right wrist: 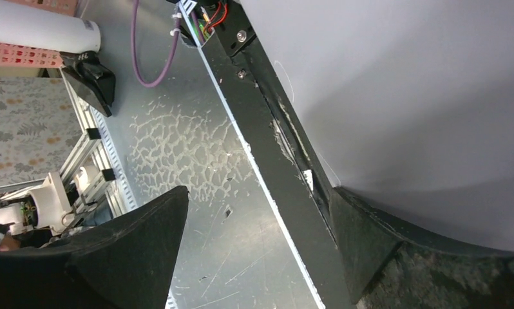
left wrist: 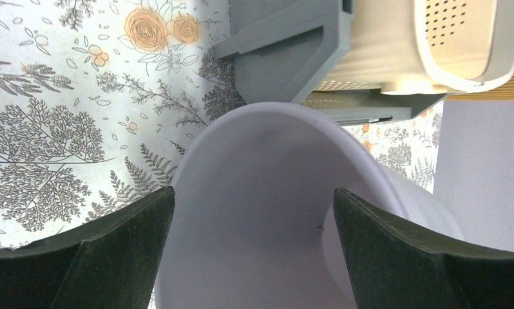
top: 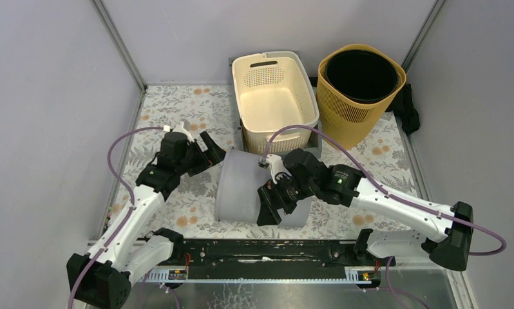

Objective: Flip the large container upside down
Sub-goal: Turn the container upside down at the center of the board.

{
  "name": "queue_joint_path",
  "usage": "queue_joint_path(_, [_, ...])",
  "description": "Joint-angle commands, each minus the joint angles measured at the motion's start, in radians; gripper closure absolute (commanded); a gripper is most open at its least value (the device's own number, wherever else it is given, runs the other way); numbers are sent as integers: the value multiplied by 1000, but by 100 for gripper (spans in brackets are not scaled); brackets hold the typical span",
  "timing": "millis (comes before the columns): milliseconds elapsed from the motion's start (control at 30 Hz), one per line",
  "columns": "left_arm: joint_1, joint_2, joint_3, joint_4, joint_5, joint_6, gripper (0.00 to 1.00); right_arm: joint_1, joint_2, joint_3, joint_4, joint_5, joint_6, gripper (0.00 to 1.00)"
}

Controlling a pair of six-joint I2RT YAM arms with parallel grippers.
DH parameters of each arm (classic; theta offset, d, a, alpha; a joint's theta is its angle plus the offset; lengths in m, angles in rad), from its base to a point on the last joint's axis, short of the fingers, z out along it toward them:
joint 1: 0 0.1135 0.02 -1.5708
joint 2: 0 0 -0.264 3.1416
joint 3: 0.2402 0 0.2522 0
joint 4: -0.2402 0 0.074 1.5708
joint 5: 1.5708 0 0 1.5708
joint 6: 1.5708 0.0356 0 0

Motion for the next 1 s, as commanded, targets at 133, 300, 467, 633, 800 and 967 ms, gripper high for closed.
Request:
queue_joint_path(133, [-2,-70,136,-150,-92,66,0,5,35,1,37,100,4,12])
queue_joint_path(300, [-3,-121,170,-187,-68,85,0,6,35,1,37,110,5,12])
queue_joint_path(467, [-1,-170,129,-97,115,82,0,4,38,-9,32,126,-2,11])
queue_joint_path(633, [-2,-170,40,33,380,30,0,-11,44,-10,24,132,-6,10])
queue_joint_path(800, [-1,-194,-18,80,490,8,1,-37,44,-12,24,115,-10,11])
queue_joint_path(967, [-1,-216,-76,153,579,-60,9,-67,51,-19,27,94,-11,15])
